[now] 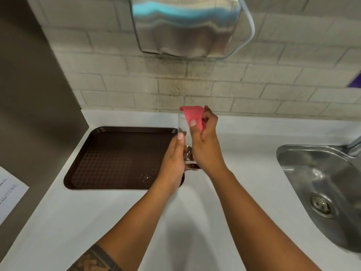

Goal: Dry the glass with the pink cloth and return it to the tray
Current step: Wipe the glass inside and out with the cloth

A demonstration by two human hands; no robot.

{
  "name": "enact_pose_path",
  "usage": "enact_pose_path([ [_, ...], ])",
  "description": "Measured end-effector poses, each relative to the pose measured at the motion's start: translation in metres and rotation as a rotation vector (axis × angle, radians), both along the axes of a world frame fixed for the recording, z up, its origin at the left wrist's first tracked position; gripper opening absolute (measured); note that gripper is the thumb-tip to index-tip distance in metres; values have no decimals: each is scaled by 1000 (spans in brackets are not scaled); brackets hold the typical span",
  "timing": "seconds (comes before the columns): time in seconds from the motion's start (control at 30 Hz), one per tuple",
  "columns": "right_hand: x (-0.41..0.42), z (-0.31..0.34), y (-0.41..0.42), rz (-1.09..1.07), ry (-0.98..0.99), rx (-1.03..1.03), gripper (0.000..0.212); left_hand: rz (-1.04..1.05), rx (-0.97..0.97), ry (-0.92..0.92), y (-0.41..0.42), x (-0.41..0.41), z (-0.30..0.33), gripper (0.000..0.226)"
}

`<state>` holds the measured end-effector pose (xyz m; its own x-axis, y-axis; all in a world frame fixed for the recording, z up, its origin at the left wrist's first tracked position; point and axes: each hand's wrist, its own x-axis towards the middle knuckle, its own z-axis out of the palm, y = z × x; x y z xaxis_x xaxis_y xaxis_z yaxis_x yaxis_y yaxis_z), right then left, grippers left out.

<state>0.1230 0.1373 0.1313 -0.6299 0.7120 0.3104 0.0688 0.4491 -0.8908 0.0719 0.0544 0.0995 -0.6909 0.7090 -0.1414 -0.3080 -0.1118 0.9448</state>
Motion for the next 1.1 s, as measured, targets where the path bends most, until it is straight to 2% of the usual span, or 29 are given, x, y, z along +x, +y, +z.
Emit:
enact_pose_path([
  [0.23, 28, -25, -30, -3, 135, -151, 27, 17, 6, 2, 4, -8, 8, 61],
  [0.3, 40, -40, -49, -12, 103, -152, 28, 27, -9, 23, 4, -9, 10, 72],
  [0.4, 55, -59, -68, -4, 6, -51, 42, 24, -4, -104, 1, -9, 16, 96],
  [0.47, 59, -61, -68, -18, -35, 40, 49, 27, -29, -149, -1, -7, 18, 97],
  [0.53, 56, -52, -65, -14, -57, 113, 40, -17, -11, -220, -3, -5, 16, 84],
  [0.57, 52, -44, -61, -22, -53, 165, 39, -63, 18, -212, -4, -3, 12, 70],
  [0.63, 42, -29, -50, -38, -28, 273, 41, -169, 62, -136, -3, 4, 3, 38],
  [0.7, 29, -12, -31, -60, -44, 315, 31, -107, 29, 6, -4, 9, -1, 36],
  [0.77, 18, 2, -11, -100, -53, 229, 26, -44, -3, 61, -3, 12, -2, 47],
  [0.9, 11, 15, 0, -53, 26, -82, 35, -36, -6, 52, 0, 6, -1, 56],
  [1.0, 21, 1, -18, -30, 80, -112, 27, -15, 7, -34, 2, -1, 8, 61],
  [1.1, 36, -22, -46, -45, -9, -107, 33, 33, -6, -58, 3, -10, 11, 70],
])
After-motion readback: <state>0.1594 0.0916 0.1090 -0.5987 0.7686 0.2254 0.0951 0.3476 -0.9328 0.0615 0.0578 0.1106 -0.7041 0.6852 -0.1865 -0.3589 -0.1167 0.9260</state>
